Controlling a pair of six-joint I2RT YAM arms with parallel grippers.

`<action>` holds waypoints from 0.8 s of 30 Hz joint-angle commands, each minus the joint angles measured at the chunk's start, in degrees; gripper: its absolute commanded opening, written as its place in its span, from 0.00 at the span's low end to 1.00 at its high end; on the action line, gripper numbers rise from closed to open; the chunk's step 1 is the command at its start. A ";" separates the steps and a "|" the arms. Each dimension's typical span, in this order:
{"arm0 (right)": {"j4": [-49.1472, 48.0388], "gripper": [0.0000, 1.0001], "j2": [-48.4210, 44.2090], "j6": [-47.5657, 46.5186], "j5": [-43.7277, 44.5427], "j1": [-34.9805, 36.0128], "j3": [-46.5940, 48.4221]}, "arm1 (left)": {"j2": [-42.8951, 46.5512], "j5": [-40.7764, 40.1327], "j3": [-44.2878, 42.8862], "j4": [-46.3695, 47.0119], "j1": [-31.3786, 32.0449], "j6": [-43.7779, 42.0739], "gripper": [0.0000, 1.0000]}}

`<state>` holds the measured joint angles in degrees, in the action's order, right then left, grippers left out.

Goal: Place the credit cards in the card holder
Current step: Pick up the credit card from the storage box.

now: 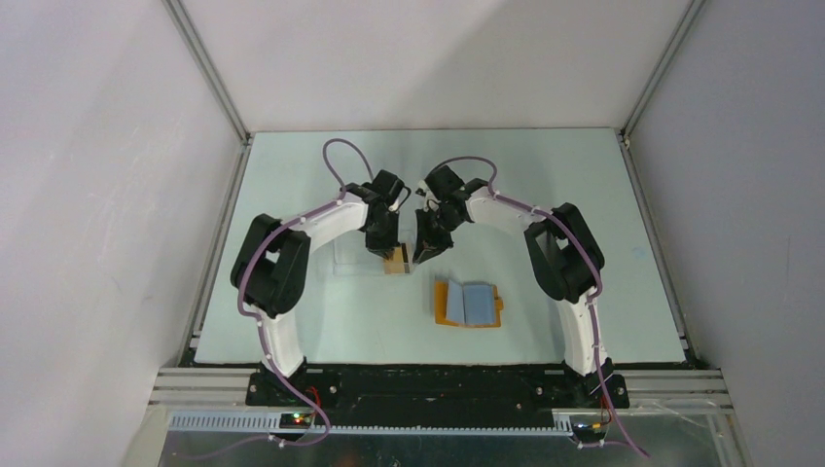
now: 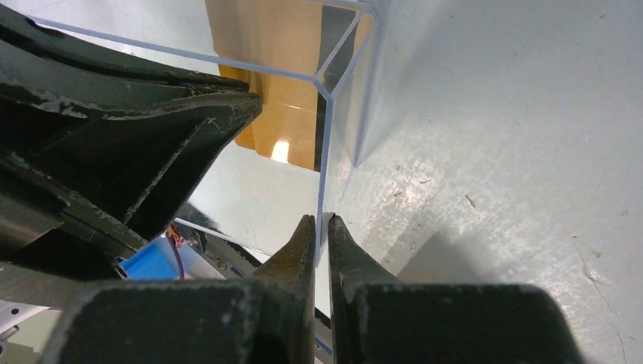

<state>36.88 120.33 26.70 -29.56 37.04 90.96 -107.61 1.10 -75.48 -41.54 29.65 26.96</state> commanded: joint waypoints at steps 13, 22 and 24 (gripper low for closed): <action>-0.49 0.00 -0.27 -0.42 -3.46 0.40 2.38 | 4.79 0.65 -2.70 1.46 1.53 1.49 0.09; -0.42 0.00 -0.19 -0.38 -3.49 0.34 2.31 | 5.43 2.69 -2.91 1.91 1.55 2.24 0.11; -0.43 0.00 -0.19 -0.34 -3.49 0.35 2.25 | 5.47 3.50 -2.57 2.47 1.55 2.78 0.13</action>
<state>37.71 120.36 26.70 -29.34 36.91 90.96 -104.57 1.85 -75.90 -41.71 30.52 27.68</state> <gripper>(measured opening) 0.076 0.117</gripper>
